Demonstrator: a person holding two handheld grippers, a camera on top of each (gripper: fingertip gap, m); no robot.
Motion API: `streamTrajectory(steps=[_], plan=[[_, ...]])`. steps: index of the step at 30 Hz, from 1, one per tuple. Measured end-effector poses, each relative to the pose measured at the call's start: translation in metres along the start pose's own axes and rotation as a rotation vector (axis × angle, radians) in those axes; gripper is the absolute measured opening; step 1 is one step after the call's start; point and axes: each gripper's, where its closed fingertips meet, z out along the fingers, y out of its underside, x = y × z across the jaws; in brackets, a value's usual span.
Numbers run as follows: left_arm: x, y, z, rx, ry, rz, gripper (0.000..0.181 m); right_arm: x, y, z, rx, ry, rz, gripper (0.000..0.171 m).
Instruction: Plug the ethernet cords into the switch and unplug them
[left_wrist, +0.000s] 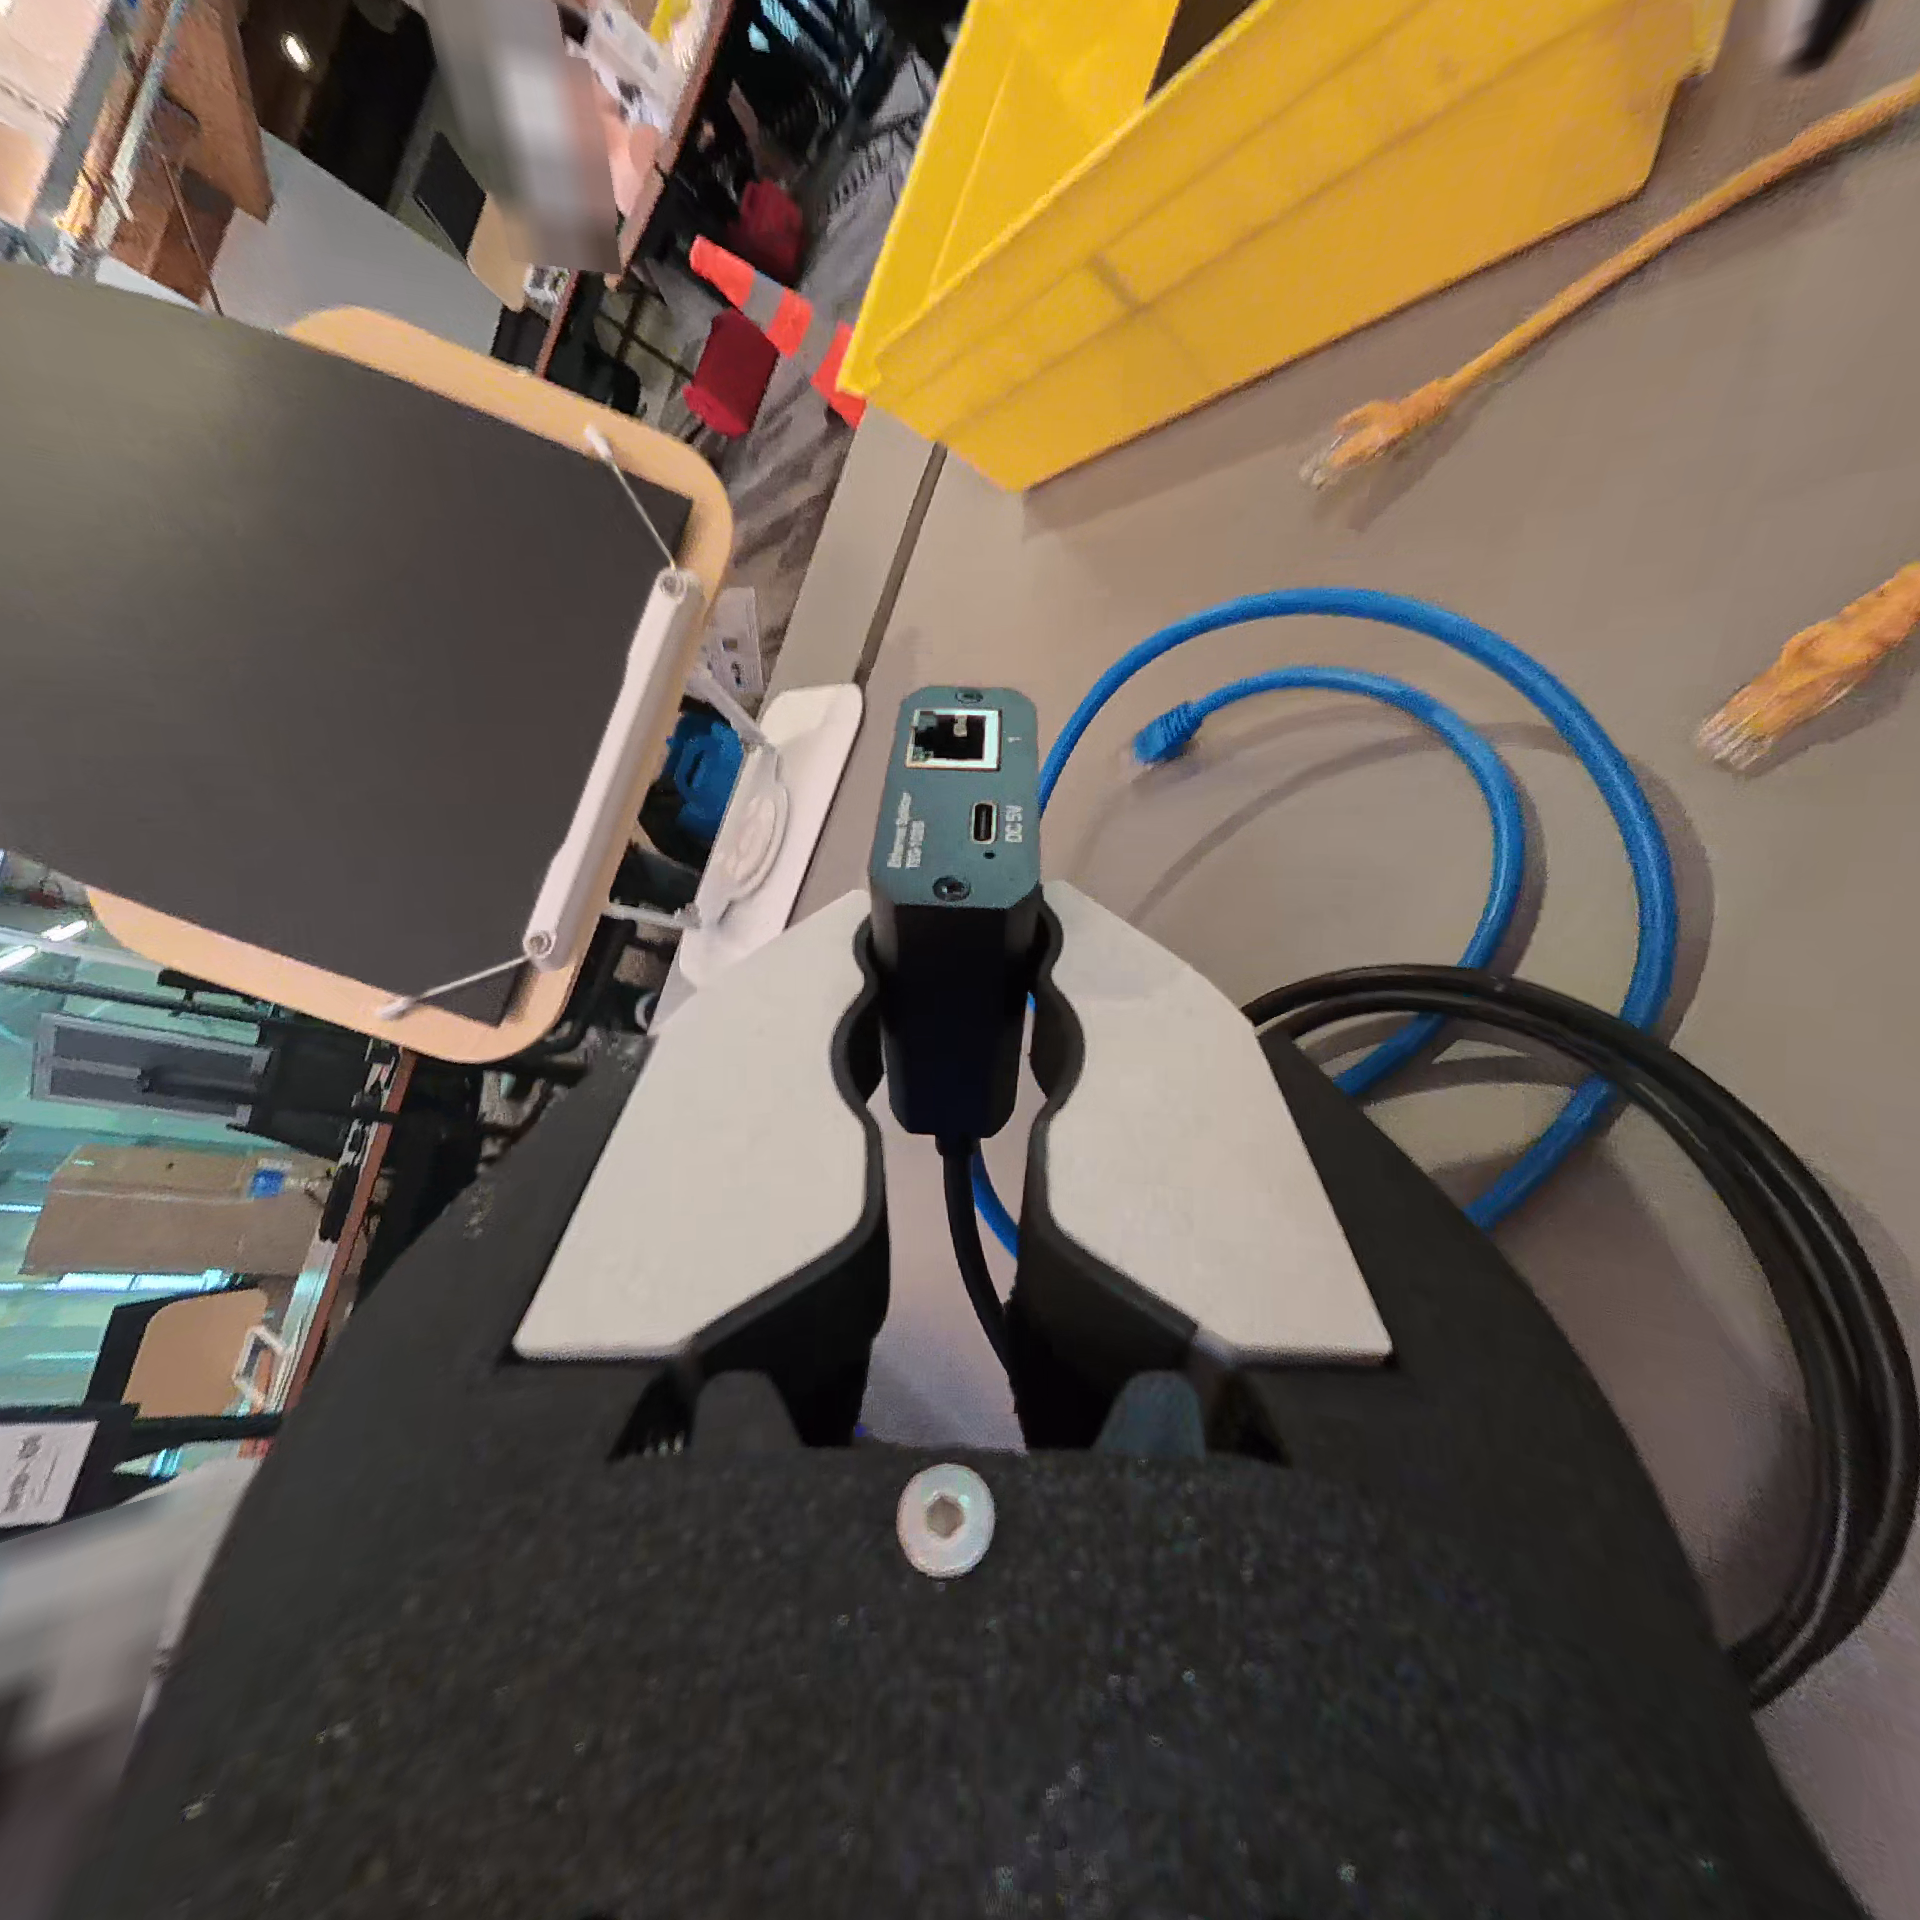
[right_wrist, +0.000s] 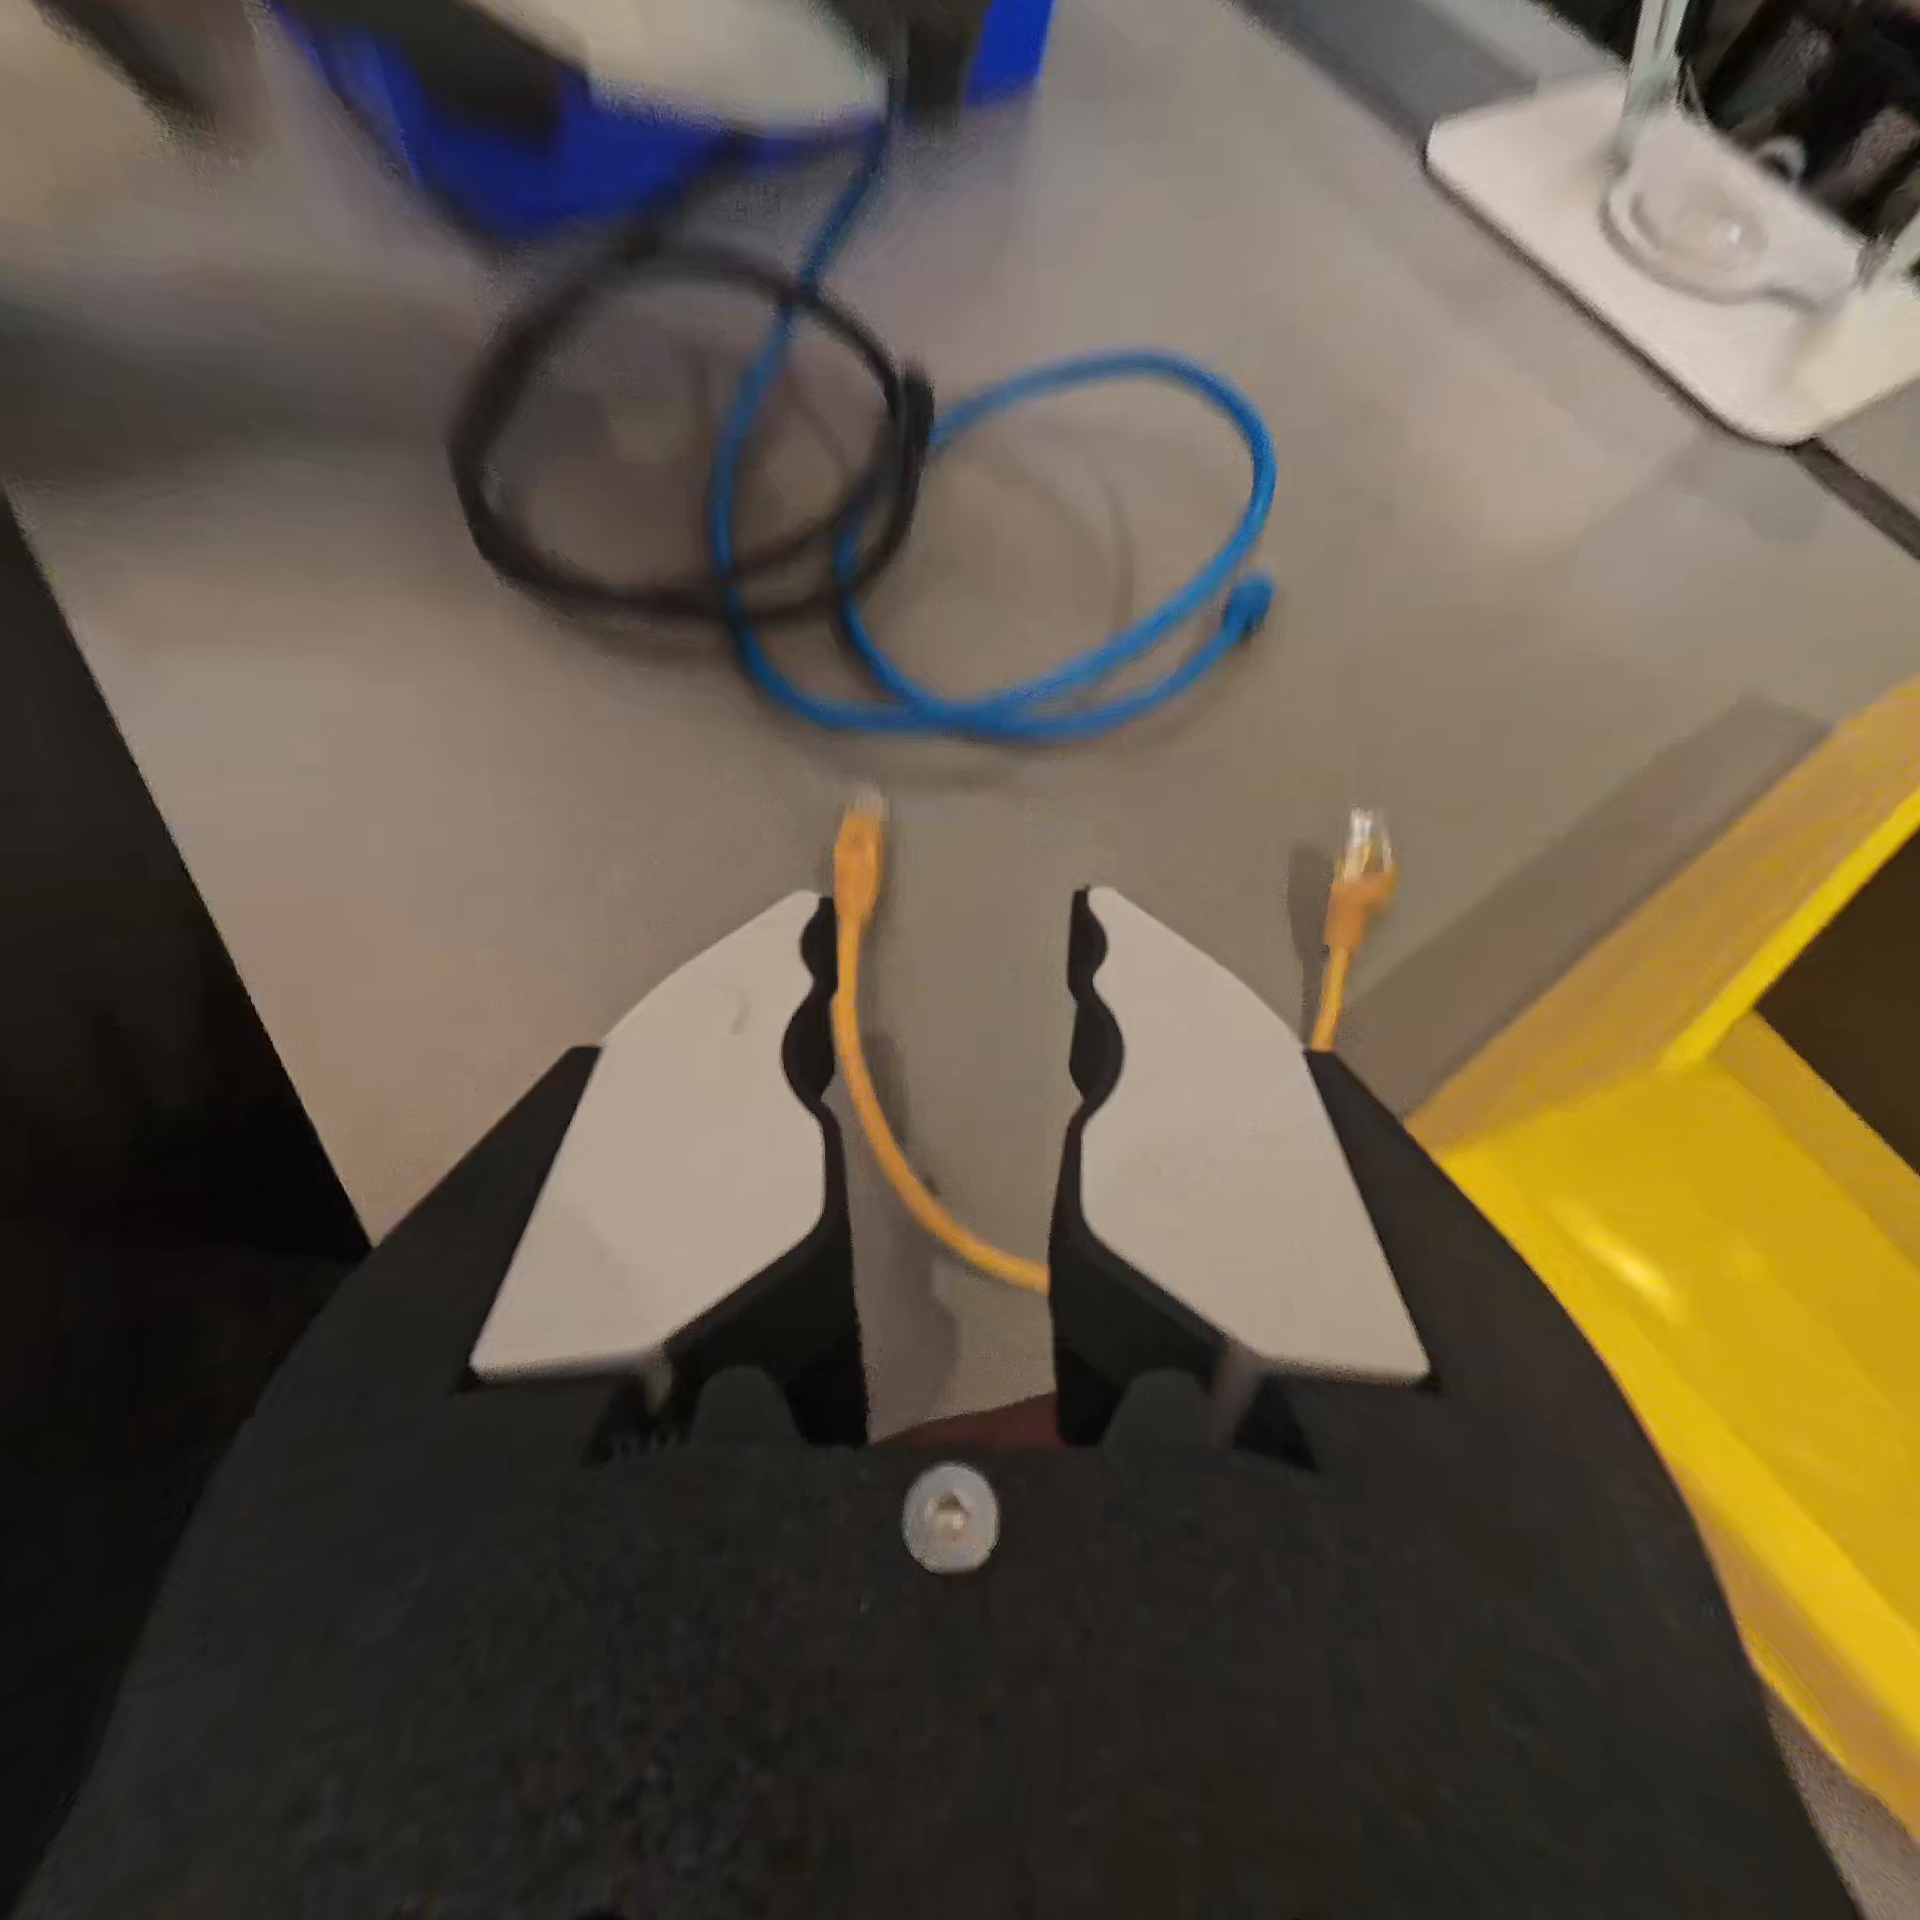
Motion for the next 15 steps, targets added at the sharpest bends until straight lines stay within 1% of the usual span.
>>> streamTrajectory(steps=[2, 4, 6, 9, 10, 11, 13, 15], plan=[[-0.004, 0.007, 0.001, -0.055, 0.005, 0.035, 0.024, -0.011, 0.027, 0.001, -0.091, -0.006, -0.056, 0.044], [-0.002, 0.011, -0.001, -0.089, 0.013, 0.063, 0.024, -0.008, 0.047, 0.005, -0.16, 0.054, -0.14, 0.043], [0.005, 0.011, -0.005, -0.105, 0.029, 0.073, 0.024, -0.001, 0.062, 0.014, -0.224, 0.094, -0.211, 0.034], [0.014, 0.011, -0.016, -0.122, 0.016, 0.05, 0.024, -0.004, 0.071, 0.019, -0.282, 0.061, -0.238, 0.008], [0.016, 0.012, -0.021, -0.123, 0.003, 0.037, 0.024, -0.006, 0.068, 0.018, -0.279, 0.054, -0.256, 0.0], [0.018, 0.012, -0.025, -0.121, -0.01, 0.018, 0.024, -0.011, 0.061, 0.015, -0.252, 0.037, -0.275, 0.0], [0.024, 0.014, -0.03, -0.121, -0.002, 0.015, 0.024, -0.019, 0.028, 0.0, -0.115, 0.022, -0.268, 0.0], [0.022, 0.018, -0.031, -0.137, -0.02, 0.018, 0.024, -0.016, -0.012, -0.029, 0.02, 0.048, -0.246, 0.0]])
